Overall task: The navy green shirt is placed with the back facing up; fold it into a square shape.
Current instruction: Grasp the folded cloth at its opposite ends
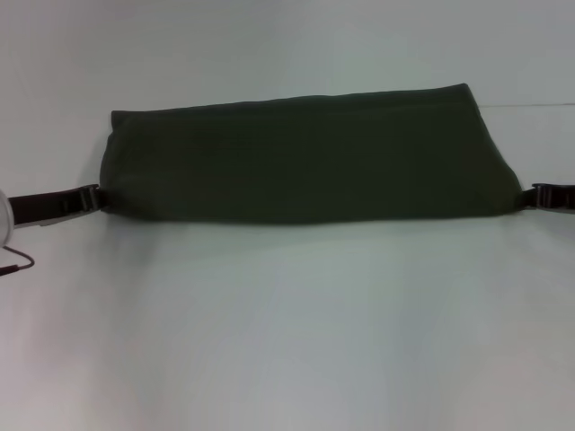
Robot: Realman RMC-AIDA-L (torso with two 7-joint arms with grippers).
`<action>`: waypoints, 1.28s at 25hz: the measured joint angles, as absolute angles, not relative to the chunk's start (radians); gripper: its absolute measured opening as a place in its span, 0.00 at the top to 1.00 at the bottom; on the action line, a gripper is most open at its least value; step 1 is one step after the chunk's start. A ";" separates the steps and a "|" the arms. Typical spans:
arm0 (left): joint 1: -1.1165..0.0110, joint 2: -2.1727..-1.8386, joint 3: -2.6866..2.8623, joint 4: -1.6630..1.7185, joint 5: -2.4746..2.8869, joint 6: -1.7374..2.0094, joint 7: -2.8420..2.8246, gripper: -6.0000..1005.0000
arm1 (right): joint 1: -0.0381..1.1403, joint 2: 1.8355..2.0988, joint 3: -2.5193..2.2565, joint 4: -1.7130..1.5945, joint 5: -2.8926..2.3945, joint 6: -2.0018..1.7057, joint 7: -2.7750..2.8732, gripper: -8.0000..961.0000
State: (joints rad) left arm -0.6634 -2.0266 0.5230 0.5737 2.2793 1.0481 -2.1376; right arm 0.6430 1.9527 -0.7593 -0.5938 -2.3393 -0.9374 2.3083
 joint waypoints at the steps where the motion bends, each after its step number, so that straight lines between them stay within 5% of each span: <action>1: -0.659 -2.024 0.516 0.584 2.287 1.075 -2.143 0.98 | 0.636 1.953 -0.753 -0.604 -2.339 -0.953 2.308 0.93; 13: -0.659 -2.002 0.453 0.636 2.361 1.178 -2.183 0.98 | 0.577 1.962 -0.686 -0.694 -2.339 -1.066 2.300 0.92; 23: -0.673 -2.004 0.460 0.629 2.357 1.104 -2.179 0.98 | 0.686 1.942 -0.700 -0.619 -2.385 -1.025 2.307 0.90; 26: -0.678 -2.003 0.460 0.629 2.356 1.099 -2.176 0.98 | 0.729 1.934 -0.700 -0.560 -2.427 -0.994 2.310 0.69; 32: -0.685 -2.002 0.460 0.629 2.355 1.084 -2.174 0.98 | 0.774 1.943 -0.701 -0.505 -2.494 -0.936 2.332 0.45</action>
